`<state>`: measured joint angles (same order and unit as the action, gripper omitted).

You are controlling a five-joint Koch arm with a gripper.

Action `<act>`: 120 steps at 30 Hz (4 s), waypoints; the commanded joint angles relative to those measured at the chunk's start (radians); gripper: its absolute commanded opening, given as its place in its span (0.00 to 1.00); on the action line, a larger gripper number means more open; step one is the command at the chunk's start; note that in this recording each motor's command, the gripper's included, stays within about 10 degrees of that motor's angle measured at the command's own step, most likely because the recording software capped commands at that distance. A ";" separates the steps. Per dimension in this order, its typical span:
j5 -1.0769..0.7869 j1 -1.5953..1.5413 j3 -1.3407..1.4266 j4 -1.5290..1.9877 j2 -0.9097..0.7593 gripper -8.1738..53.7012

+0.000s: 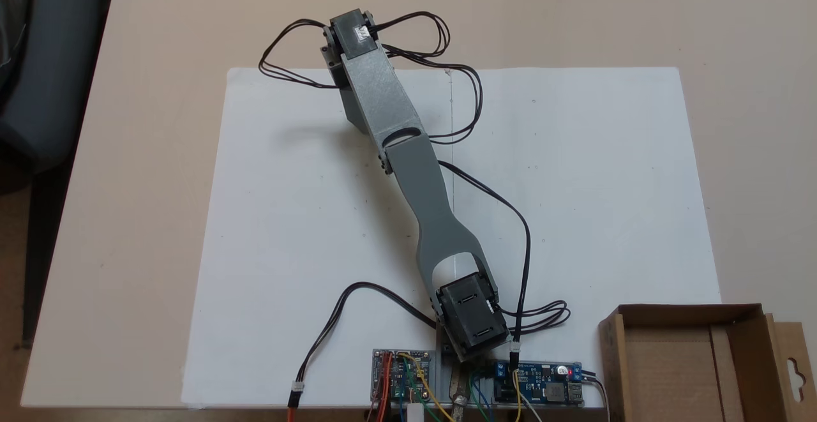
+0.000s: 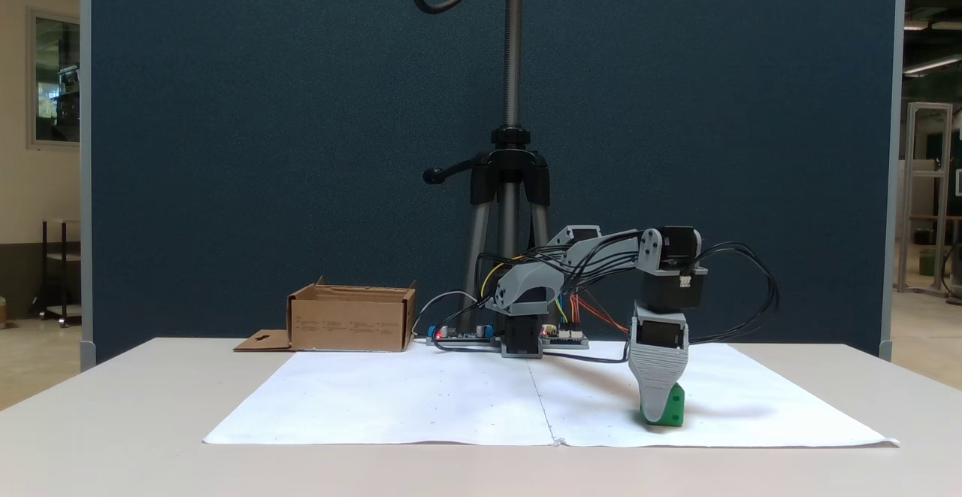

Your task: Grasp a green dice and put it in the bin.

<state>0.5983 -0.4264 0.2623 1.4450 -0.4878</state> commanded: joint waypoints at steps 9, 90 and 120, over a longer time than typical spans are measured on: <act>0.075 -0.034 -0.040 0.041 -0.021 0.82; -0.960 2.056 0.442 0.064 -0.928 0.36; -1.111 2.284 0.793 -0.445 -0.719 0.86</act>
<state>-0.4126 1.8500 1.0677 1.0354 -1.1735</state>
